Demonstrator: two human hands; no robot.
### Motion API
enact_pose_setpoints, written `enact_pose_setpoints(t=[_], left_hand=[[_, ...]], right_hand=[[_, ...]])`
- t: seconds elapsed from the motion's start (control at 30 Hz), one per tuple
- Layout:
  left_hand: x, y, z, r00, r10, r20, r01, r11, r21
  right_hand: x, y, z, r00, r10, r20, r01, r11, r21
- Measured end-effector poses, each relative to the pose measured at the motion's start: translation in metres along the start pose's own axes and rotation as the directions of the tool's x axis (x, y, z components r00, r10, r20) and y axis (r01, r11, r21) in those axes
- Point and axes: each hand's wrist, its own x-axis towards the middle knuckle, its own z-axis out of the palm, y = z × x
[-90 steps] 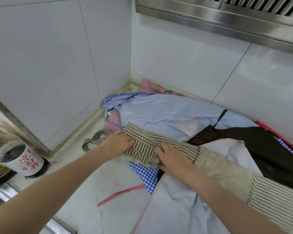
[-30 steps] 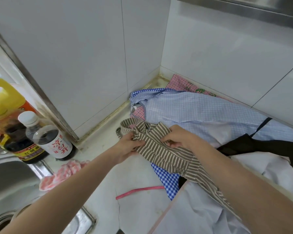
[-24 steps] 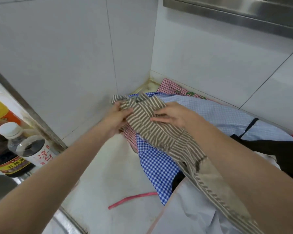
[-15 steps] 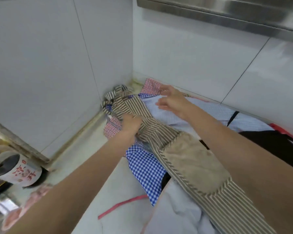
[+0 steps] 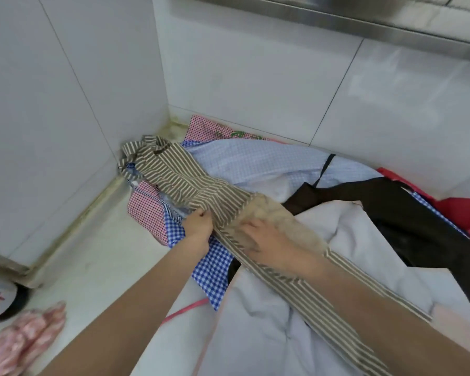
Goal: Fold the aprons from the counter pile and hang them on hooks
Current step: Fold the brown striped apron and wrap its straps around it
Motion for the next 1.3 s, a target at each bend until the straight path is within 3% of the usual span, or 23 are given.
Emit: enact_pose_setpoints(t=[0.07, 0.13, 0.2, 0.27, 0.33, 0.4, 0.47, 0.5, 0.6, 0.7, 0.8, 0.87, 0.97, 1.03, 1.1, 1.13, 1.2, 1.3], left_hand=[[-0.005, 0.000, 0.010, 0.998, -0.060, 0.033, 0.064, 0.987, -0.146], [-0.007, 0.009, 0.008, 0.996, -0.072, 0.049, 0.082, 0.969, -0.234], [-0.008, 0.031, 0.004, 0.997, 0.068, -0.021, -0.071, 0.974, -0.215], [0.001, 0.059, -0.007, 0.978, 0.188, -0.091, -0.202, 0.965, -0.169], [0.013, 0.078, -0.019, 0.967, 0.232, -0.108, -0.244, 0.962, -0.119], [0.013, 0.074, -0.025, 0.933, 0.323, -0.159, -0.299, 0.941, 0.157], [-0.005, 0.051, -0.023, 0.844, 0.513, -0.159, -0.389, 0.788, 0.477], [-0.025, 0.035, -0.017, 0.810, 0.575, -0.110, -0.428, 0.710, 0.560], [-0.084, -0.029, 0.010, 0.790, 0.611, 0.039, -0.492, 0.596, 0.634], [-0.132, -0.078, 0.031, 0.839, 0.544, 0.005, -0.418, 0.639, 0.646], [-0.156, -0.104, 0.039, 0.868, 0.463, -0.180, -0.292, 0.769, 0.569], [-0.171, -0.116, 0.038, 0.864, 0.415, -0.285, -0.241, 0.838, 0.490], [-0.186, -0.131, 0.031, 0.924, 0.243, -0.296, -0.108, 0.907, 0.406], [-0.196, -0.136, 0.029, 0.962, 0.108, -0.249, -0.050, 0.972, 0.228], [-0.202, -0.140, 0.025, 0.982, 0.013, -0.188, -0.018, 1.000, -0.023], [-0.204, -0.142, 0.023, 0.989, -0.001, -0.147, -0.014, 0.995, -0.097], [-0.207, -0.150, 0.020, 0.998, 0.004, -0.062, -0.013, 0.990, -0.138], [-0.211, -0.158, 0.022, 0.997, 0.020, -0.081, -0.032, 0.990, -0.139]], right_hand=[[-0.020, 0.021, -0.013, 0.979, 0.136, -0.151, -0.142, 0.989, -0.028], [-0.037, 0.042, -0.027, 0.912, 0.347, -0.217, -0.329, 0.937, 0.116], [-0.059, 0.061, -0.036, 0.865, 0.490, -0.111, -0.440, 0.845, 0.305], [-0.081, 0.074, -0.039, 0.863, 0.502, 0.058, -0.479, 0.776, 0.409], [-0.098, 0.079, -0.039, 0.872, 0.468, 0.140, -0.480, 0.767, 0.426], [-0.109, 0.081, -0.032, 0.880, 0.440, 0.181, -0.473, 0.766, 0.436], [-0.112, 0.082, -0.021, 0.889, 0.409, 0.205, -0.457, 0.775, 0.437], [-0.113, 0.082, -0.014, 0.899, 0.391, 0.195, -0.437, 0.794, 0.423], [-0.114, 0.083, -0.005, 0.929, 0.350, 0.117, -0.366, 0.834, 0.413], [-0.123, 0.081, -0.003, 0.932, 0.299, 0.206, -0.363, 0.775, 0.518], [-0.130, 0.080, 0.000, 0.950, 0.243, 0.194, -0.308, 0.816, 0.489], [-0.134, 0.077, 0.000, 0.953, 0.247, 0.179, -0.304, 0.764, 0.569], [-0.139, 0.074, 0.000, 0.912, 0.217, 0.349, -0.410, 0.446, 0.795], [-0.142, 0.072, 0.003, 0.886, 0.132, 0.445, -0.464, 0.248, 0.850], [-0.144, 0.073, 0.009, 0.880, 0.093, 0.466, -0.475, 0.186, 0.860], [-0.145, 0.074, 0.011, 0.880, 0.101, 0.464, -0.474, 0.223, 0.852], [-0.145, 0.079, 0.012, 0.890, 0.149, 0.431, -0.452, 0.402, 0.796], [-0.144, 0.082, 0.003, 0.966, 0.137, 0.219, -0.236, 0.815, 0.530]])
